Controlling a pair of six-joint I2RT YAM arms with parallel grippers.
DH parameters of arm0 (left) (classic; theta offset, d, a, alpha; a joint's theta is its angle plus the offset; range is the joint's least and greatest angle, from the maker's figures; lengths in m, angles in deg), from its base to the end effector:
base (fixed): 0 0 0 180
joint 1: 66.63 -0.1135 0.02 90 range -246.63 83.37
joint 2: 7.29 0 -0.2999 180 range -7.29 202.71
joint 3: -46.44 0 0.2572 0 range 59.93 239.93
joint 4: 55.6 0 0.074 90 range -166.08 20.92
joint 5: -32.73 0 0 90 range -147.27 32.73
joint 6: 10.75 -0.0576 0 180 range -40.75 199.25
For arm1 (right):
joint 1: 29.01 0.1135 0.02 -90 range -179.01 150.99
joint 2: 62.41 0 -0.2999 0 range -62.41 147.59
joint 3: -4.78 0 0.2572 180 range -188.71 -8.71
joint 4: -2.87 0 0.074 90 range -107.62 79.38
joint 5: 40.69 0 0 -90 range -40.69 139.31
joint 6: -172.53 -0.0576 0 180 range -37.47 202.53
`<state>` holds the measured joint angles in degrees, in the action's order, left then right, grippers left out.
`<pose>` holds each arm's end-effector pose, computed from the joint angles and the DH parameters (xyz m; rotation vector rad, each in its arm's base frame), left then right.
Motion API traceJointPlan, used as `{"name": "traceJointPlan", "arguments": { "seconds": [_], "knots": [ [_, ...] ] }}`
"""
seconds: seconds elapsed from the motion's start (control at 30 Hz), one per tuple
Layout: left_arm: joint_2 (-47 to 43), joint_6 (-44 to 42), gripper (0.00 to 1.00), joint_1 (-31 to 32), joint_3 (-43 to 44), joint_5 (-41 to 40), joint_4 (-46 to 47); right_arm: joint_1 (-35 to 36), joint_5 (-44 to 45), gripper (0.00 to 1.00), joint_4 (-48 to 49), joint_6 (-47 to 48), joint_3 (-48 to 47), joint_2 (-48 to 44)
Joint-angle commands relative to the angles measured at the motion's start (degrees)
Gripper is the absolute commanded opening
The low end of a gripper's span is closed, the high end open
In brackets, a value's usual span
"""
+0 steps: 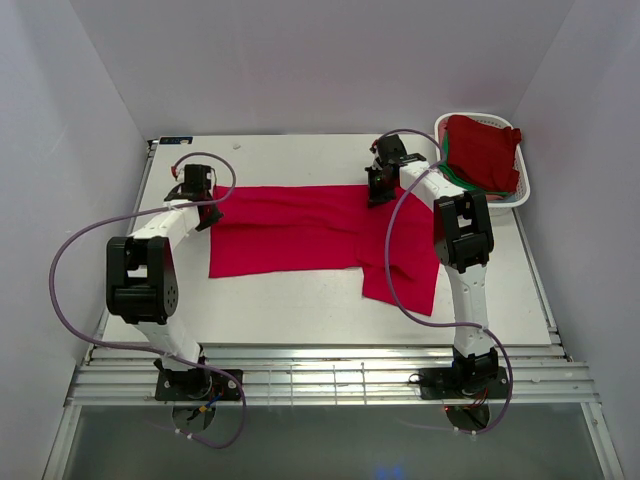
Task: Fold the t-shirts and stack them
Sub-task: Fold the flattened tshirt in 1/3 of the way
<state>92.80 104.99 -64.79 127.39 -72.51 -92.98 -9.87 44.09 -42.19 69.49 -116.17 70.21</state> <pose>0.3873 0.0027 0.2164 -0.6186 2.4348 0.1462 0.5151 0.1843 0.1723 -0.1730 2.5835 0.3278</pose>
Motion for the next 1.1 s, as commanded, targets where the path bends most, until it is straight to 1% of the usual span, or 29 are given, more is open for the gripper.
{"name": "traceJointPlan", "arguments": {
  "seconds": [0.0, 0.13, 0.27, 0.4, 0.43, 0.47, 0.53, 0.57, 0.6, 0.67, 0.7, 0.73, 0.83, 0.93, 1.0, 1.03, 1.07],
  "knots": [
    [-3.68, -0.07, 0.00, 0.09, -1.72, -2.42, -0.53, 0.46, 1.08, 0.08, -6.57, 0.56, 1.82, 4.23],
    [-4.99, 0.45, 0.00, 0.00, -4.00, -1.81, -0.80, 0.46, 1.17, 0.08, -6.75, 0.38, 1.82, 4.23],
    [-4.03, 0.28, 0.00, 0.09, -4.88, -0.49, -1.50, 0.46, 0.91, 0.08, -7.10, 0.21, 1.64, 4.32],
    [-1.40, -0.07, 0.00, 0.09, -4.44, -2.24, -2.20, 0.46, 0.64, 0.08, -7.45, 0.29, 1.20, 4.32],
    [-1.13, 0.01, 0.00, 0.09, -3.57, -3.81, -2.90, 0.46, 0.64, 0.08, -7.54, 0.29, 1.37, 4.14],
    [-0.87, 0.28, 0.11, 0.09, -2.96, -4.70, -3.52, 0.46, 0.82, 0.08, -7.63, 0.29, 1.38, 4.05],
    [-0.86, 1.33, 0.25, 0.09, -1.29, -7.06, -4.48, 0.55, 1.43, 0.08, -7.80, 0.56, 1.46, 2.92],
    [-1.21, 1.59, 0.50, 0.09, -0.84, -7.43, -4.49, 0.55, 1.78, 0.08, -7.37, 0.73, 1.72, 1.95],
    [-1.56, 1.86, 0.62, 0.09, -0.32, -7.69, -4.58, 0.55, 2.22, 0.08, -6.93, 0.99, 2.08, -0.06],
    [-2.45, 2.48, 0.80, 0.09, 1.79, -8.22, -4.58, 0.55, 4.33, 0.15, -6.05, 1.52, 2.78, -2.79],
    [-2.71, 2.56, 0.82, 0.09, 2.49, -8.40, -4.58, 0.55, 4.94, 0.18, -6.13, 2.22, 2.87, -5.67],
    [-3.32, 2.56, 0.84, 0.09, 3.20, -8.48, -4.66, 0.55, 8.08, 0.22, -6.31, 2.49, 3.04, -7.27],
    [-4.73, 3.00, 0.84, 0.17, 4.61, -8.49, -4.66, 0.64, 11.09, 0.27, -6.75, 3.11, 5.67, -14.12],
    [-6.40, 3.18, 0.83, 0.26, 4.00, -6.56, -4.14, 0.82, 13.55, 0.29, -7.45, 2.06, 11.47, -21.07],
    [-6.75, 2.83, 0.77, 0.53, 3.30, -4.89, -4.22, 0.90, 14.35, 0.29, -10.33, 1.00, 15.59, -25.19],
    [-6.93, 2.57, 0.69, 0.79, 2.94, -4.36, -4.22, 0.99, 14.88, 0.29, -11.66, -0.13, 16.74, -26.52],
    [-7.71, 2.22, 0.65, 1.22, 2.42, -4.09, -4.40, 1.17, 15.14, 0.29, -13.15, -0.75, 17.97, -29.14]
  ]
}}
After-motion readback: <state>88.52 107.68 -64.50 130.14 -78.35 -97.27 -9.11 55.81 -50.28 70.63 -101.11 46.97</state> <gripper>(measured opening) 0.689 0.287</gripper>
